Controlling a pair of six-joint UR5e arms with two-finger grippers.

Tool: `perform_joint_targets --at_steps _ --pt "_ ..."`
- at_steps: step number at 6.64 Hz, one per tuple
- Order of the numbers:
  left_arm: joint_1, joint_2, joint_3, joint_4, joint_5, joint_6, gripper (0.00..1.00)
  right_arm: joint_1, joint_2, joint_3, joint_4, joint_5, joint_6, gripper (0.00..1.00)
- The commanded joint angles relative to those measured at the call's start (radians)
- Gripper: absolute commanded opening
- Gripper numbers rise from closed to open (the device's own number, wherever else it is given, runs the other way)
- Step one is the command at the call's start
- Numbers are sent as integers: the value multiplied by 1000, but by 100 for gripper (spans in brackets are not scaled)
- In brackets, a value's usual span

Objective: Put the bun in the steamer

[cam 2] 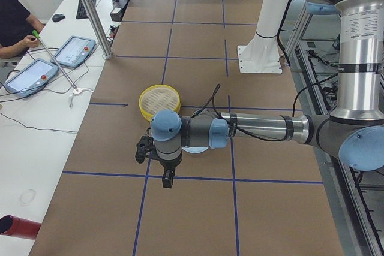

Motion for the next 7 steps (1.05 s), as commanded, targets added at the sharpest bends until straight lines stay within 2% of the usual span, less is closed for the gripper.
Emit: perform_joint_targets --at_steps 1,4,7 --pt "0 -2 -9 -12 1 2 100 1 0 0 0 0 1 100" --pt "5 -21 -2 -27 -10 0 100 -1 0 0 0 0 1 100" --pt "20 -45 -64 -23 -1 -10 100 1 0 0 0 0 1 100"
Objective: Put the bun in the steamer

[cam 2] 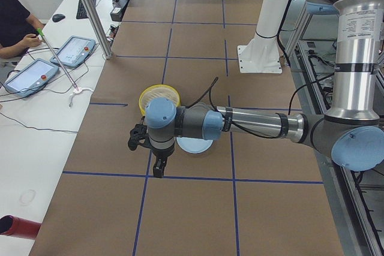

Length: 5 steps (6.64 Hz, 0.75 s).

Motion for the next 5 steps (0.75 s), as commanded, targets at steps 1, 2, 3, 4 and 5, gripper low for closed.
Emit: perform_joint_targets --at_steps 1,2,3,4,5 --pt "40 10 -75 2 1 -16 100 -1 0 0 0 0 0 100" --pt "101 42 -155 0 3 -122 100 -1 0 0 0 0 0 100" --pt "165 64 -203 0 3 -216 100 0 0 0 0 0 0 100" --pt "227 69 -240 0 3 -300 100 -1 0 0 0 0 0 100" --pt "284 75 -254 -26 3 -398 100 0 0 0 0 0 0 100"
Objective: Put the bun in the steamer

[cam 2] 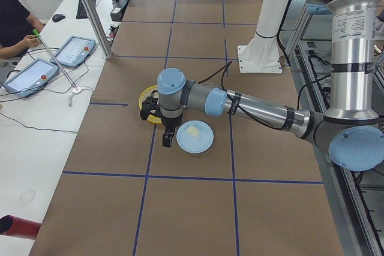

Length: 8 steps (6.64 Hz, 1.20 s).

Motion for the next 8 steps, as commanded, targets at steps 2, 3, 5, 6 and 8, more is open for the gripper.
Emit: perform_joint_targets --at_steps 2,3,5,6,8 --pt "214 36 -45 -157 27 -349 100 1 0 0 0 0 0 100" --pt "285 43 -44 -222 88 -461 100 -1 0 0 0 0 0 100" --pt "376 46 11 -314 155 -551 100 -1 0 0 0 0 0 100" --pt "406 44 59 -404 158 -600 100 1 0 0 0 0 0 100" --pt "509 41 112 -491 227 -692 100 1 0 0 0 0 -2 100"
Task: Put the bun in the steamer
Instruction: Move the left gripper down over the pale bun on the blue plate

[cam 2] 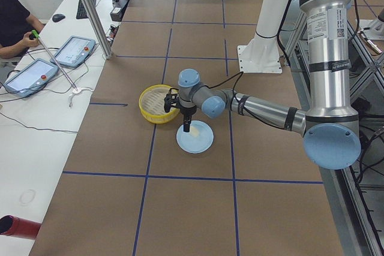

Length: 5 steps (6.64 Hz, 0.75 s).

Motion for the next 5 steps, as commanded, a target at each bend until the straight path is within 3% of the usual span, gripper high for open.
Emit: perform_joint_targets --at_steps 1,5 --pt "70 -8 51 -62 35 -46 100 -1 0 0 0 0 0 100" --pt "95 -22 114 -105 61 -38 100 -1 0 0 0 0 0 100"
